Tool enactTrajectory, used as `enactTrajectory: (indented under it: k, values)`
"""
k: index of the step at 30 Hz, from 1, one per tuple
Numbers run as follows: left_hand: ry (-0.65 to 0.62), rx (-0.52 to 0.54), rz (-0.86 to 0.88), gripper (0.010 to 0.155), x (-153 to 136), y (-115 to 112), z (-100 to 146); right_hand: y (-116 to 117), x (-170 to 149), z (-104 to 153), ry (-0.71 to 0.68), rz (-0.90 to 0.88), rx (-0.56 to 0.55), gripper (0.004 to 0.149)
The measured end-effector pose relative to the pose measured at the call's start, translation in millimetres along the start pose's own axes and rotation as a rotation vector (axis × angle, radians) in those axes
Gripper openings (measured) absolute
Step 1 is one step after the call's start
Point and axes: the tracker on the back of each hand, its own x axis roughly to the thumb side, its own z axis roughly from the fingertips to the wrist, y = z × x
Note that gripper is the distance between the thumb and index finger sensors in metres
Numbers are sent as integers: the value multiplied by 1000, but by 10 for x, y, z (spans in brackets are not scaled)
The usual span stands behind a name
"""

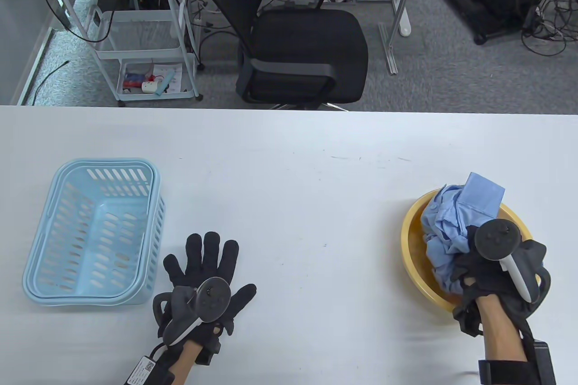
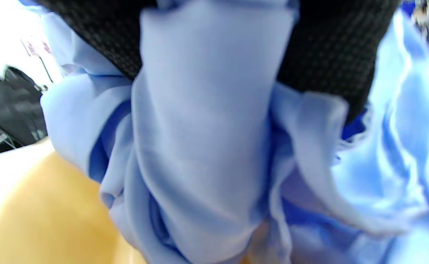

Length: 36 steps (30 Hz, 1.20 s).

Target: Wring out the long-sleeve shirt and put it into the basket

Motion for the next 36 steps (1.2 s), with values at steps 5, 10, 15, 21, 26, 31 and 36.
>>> enactTrajectory:
  k: [5,10,15,21,26,31,36]
  values:
    - [-4,30,42,96,-27,56,19,-531,284,413,-155,-58,-221,62]
    - [-17,72,156,98,-55,164,35,-773,621,818,-372,-174,-367,63]
    - [-79,126,356,96,-90,344,82,-717,943,1092,-610,-272,-419,64]
    - [-213,185,704,102,-43,693,129,-486,1235,1179,-802,-503,-342,64]
    - [-309,158,951,114,122,1019,44,-261,1450,1170,-880,-592,-256,65]
    - [-343,26,1052,129,313,1386,-152,-53,1608,1194,-972,-677,-169,65]
    - [-396,-16,933,111,452,1587,-287,79,1696,1173,-1019,-801,-49,65]
